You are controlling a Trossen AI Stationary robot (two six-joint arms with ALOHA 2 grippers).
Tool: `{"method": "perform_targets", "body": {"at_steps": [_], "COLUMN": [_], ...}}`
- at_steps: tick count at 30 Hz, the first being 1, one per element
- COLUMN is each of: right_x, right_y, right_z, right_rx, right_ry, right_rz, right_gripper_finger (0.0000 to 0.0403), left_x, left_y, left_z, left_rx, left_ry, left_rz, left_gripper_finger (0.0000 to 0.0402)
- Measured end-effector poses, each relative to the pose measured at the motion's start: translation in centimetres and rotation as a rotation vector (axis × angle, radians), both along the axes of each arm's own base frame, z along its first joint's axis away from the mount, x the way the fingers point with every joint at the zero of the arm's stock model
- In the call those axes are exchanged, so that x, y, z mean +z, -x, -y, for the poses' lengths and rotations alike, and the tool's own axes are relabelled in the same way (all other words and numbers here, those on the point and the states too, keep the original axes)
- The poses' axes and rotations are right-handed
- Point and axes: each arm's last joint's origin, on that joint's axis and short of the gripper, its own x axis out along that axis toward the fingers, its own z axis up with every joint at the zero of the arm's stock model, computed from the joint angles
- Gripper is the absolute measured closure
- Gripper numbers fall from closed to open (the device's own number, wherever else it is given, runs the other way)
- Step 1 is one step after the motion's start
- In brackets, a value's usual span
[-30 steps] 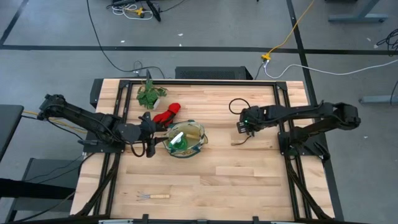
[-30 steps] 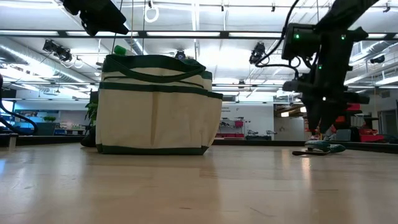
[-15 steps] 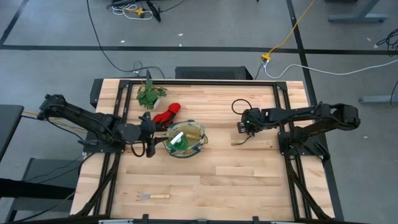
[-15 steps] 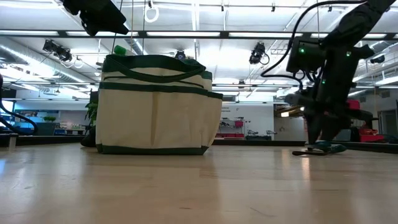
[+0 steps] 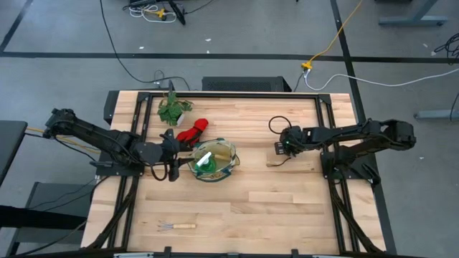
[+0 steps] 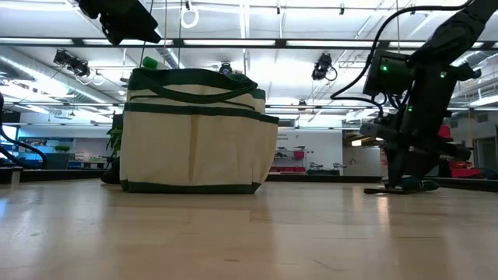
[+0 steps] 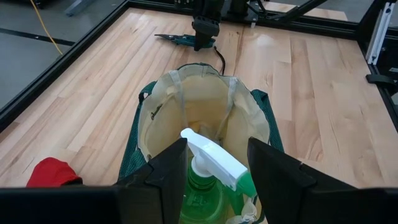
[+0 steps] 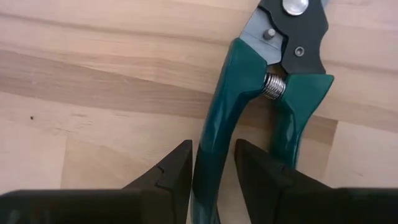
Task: Pick & Place Garden tools in Gardening bag
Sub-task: Put the shear scissors into the gardening bag
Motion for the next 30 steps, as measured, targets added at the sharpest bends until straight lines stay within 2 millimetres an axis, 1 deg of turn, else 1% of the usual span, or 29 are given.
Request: {"method": "perform_targets", "body": {"at_steps": [6,10,22,30], "right_x": [0.00,-0.03,-0.06,-0.05], "right_y": [-0.01,0.01,0.06,-0.07], "right_z": [0.01,0.01,0.00,-0.08], "right_rx": [-0.001,-0.001,0.022,0.076], "right_ry": [0.002,0.003,0.009,0.012], "right_rz": [0.001,-0.001,-0.011,-0.009], "right_gripper_finger": [0.0278,0.0287,0.0356,0.0357], "left_x": [0.00,0.00,0.00,0.00], "left_y": [0.00,0.00,0.00,-0.01], "left_z": [0.00,0.00,0.00,0.00], "left_rx": [0.000,0.000,0.000,0.000], "left_ry": [0.000,0.000,0.000,-0.001], "left_rz": [0.000,0.000,0.000,0.000], "left_gripper_finger": [0.0228,0.0228,0.0228,0.0228]}}
